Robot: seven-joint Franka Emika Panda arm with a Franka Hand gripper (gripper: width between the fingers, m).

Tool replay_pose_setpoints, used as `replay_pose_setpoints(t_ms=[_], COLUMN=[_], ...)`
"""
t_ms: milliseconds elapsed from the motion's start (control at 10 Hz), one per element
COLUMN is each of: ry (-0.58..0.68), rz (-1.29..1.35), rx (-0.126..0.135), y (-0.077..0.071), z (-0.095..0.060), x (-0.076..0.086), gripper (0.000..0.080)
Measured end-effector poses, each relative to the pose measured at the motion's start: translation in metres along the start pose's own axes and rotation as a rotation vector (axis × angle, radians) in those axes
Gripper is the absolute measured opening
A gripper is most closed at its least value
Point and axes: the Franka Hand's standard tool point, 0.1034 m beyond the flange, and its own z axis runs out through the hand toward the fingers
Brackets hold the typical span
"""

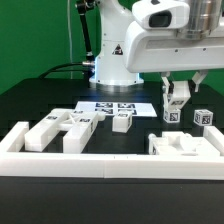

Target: Assemble chair

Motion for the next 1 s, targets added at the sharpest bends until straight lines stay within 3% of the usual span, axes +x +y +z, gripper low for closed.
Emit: replay_pose_setpoints(t_ms=[300, 500, 800, 1000], ry=[0.203, 0.351, 0.399, 0.397], rz=[0.001, 0.0, -0.015, -0.016], rx=[-0.013, -0.02, -0.022, -0.022], y=[0.002, -0.002, -0.01, -0.01], z=[0.001, -0.006, -0.029, -0.026], x=[0.004, 0.009, 0.013, 0.013], gripper=[0.0291, 0.0291, 0.0291, 0.0291])
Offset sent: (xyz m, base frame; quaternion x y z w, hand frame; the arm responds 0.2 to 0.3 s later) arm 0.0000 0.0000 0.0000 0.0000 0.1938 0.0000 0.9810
